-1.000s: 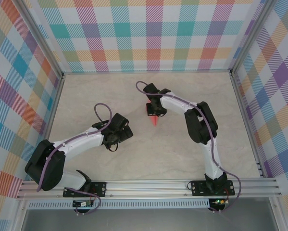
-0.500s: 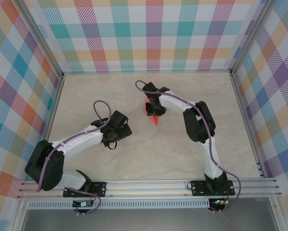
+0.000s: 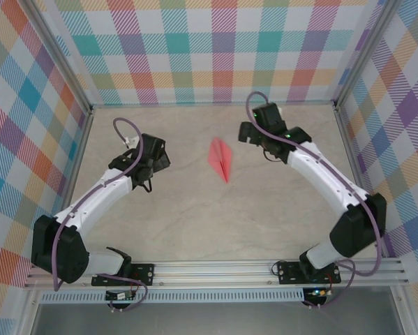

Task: Fold a paper plane with a square sheet of paper (pick it up from the middle)
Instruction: Move a paper plane to the center of the table, then reset both arms

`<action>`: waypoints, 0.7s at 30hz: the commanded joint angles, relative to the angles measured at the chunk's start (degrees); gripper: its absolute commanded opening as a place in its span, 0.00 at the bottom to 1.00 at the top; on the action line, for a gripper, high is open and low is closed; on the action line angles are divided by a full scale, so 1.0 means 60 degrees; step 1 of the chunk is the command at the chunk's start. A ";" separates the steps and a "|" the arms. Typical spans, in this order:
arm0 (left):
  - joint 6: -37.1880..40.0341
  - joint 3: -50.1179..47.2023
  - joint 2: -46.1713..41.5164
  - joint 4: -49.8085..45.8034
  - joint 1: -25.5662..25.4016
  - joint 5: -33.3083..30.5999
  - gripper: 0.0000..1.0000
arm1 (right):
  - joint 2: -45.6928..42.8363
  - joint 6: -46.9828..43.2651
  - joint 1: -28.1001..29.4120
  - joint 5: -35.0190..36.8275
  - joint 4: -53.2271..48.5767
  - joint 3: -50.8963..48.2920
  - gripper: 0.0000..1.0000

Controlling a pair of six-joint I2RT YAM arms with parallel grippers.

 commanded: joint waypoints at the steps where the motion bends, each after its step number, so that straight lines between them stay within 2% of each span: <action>1: 0.1333 -0.0721 -0.0590 0.1166 0.0495 -0.1655 0.98 | -0.0654 -0.0277 -0.0717 0.1463 0.1052 -0.1670 1.00; 4: 0.1894 -0.1848 -0.1112 0.2706 0.0844 -0.2442 0.96 | -0.1251 -0.0322 -0.1547 0.1905 0.1929 -0.3137 1.00; 8: 0.2920 -0.3661 -0.1768 0.5416 0.1246 -0.2851 0.98 | -0.1632 0.0187 -0.2640 0.2050 0.3218 -0.4801 1.00; 10: 0.3388 -0.4581 -0.2063 0.6736 0.1470 -0.2712 1.00 | -0.1603 -0.0003 -0.2959 0.2042 0.3849 -0.5378 1.00; 13: 0.3564 -0.5252 -0.2125 0.7602 0.2080 -0.1848 1.00 | -0.1251 -0.1073 -0.3122 0.2084 0.5060 -0.5950 1.00; 17: 0.4112 -0.5707 -0.1484 0.8864 0.2688 -0.0487 1.00 | -0.0833 -0.2250 -0.3266 0.1911 0.6839 -0.6677 1.00; 21: 0.4739 -0.6263 -0.0578 1.0938 0.2950 0.1143 0.99 | -0.0791 -0.3212 -0.3495 0.0466 0.9254 -0.7755 1.00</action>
